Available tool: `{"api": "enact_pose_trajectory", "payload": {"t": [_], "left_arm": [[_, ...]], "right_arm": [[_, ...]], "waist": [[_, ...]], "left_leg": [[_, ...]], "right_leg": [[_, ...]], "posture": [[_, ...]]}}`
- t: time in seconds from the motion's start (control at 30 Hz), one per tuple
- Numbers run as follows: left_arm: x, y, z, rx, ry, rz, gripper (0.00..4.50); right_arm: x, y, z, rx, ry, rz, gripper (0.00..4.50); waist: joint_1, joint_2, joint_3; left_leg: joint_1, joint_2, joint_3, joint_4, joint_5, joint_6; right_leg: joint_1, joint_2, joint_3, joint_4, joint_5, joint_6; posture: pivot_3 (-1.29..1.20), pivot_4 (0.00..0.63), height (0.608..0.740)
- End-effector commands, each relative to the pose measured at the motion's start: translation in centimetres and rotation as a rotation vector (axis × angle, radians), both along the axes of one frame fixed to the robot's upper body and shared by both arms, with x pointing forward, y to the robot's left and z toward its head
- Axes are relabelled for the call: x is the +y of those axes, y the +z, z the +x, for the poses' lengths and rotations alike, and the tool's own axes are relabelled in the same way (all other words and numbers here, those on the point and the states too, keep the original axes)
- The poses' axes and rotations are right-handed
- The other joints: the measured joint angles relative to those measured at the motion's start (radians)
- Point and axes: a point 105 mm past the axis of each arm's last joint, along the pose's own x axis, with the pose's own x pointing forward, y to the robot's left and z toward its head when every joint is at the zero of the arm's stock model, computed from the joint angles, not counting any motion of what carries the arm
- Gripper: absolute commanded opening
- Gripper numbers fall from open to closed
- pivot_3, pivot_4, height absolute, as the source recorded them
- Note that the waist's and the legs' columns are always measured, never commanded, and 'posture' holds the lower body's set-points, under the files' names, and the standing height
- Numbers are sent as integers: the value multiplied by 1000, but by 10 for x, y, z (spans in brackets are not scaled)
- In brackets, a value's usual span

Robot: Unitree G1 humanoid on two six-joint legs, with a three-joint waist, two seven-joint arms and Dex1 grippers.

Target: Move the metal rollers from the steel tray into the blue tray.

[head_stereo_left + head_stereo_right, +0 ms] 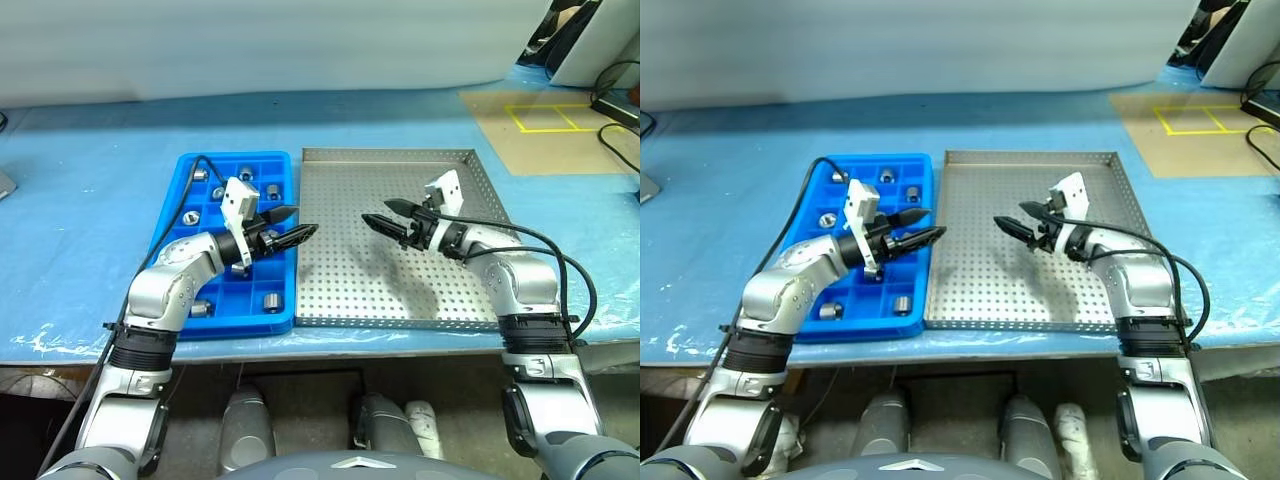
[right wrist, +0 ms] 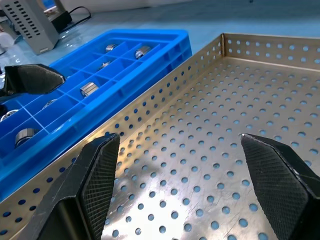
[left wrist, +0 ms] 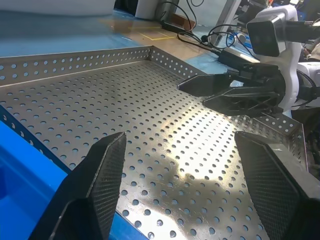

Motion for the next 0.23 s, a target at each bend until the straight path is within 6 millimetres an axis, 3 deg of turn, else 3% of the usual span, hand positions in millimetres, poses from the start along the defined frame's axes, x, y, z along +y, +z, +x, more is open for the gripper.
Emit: {"api": "enact_pose_trajectory", "payload": {"t": [0.03,0.23], "left_arm": [[0,8,-1,-41,-14,0,3664],[2,7,-2,-42,1,3,3664]], "right_arm": [[-2,15,-7,-49,21,5,4077],[-11,9,-4,-32,-2,-23,4077]], "waist": [[0,0,0],[0,0,0]], "left_leg": [[0,0,0,0,0,0],[1,0,0,0,0,0]], "right_leg": [[0,0,0,0,0,0],[0,0,0,0,0,0]], "posture": [[-22,150,740],[-10,150,740]]}}
